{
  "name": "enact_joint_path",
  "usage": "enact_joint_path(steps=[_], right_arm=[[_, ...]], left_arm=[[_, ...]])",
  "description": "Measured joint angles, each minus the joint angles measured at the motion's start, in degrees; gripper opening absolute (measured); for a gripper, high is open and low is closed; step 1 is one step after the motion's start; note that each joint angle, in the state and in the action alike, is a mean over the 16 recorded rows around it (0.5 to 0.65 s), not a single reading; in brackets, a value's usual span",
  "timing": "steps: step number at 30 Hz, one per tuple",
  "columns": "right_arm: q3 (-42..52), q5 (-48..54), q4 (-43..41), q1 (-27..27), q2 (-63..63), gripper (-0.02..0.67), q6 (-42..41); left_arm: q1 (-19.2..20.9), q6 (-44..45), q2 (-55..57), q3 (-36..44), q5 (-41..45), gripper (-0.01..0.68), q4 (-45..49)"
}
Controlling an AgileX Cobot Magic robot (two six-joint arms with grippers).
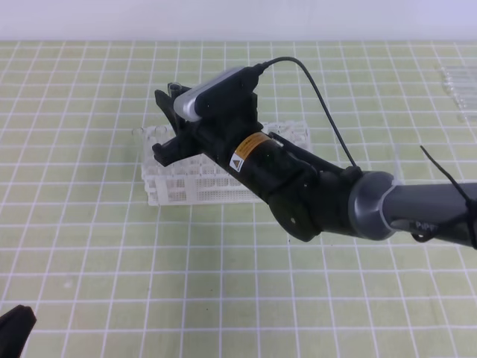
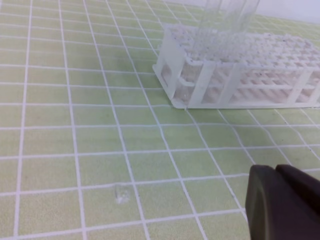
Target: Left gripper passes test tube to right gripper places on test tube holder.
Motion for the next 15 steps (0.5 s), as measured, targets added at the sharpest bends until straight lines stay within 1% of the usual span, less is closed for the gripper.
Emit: enact_joint_path(steps=[15], right_arm=[[-0.7, 0.6, -0.7, 0.0, 0.7, 0.009, 0.1]], left_arm=[[0.0, 0.0, -0.1, -0.1, 0.0, 0.0, 0.0]])
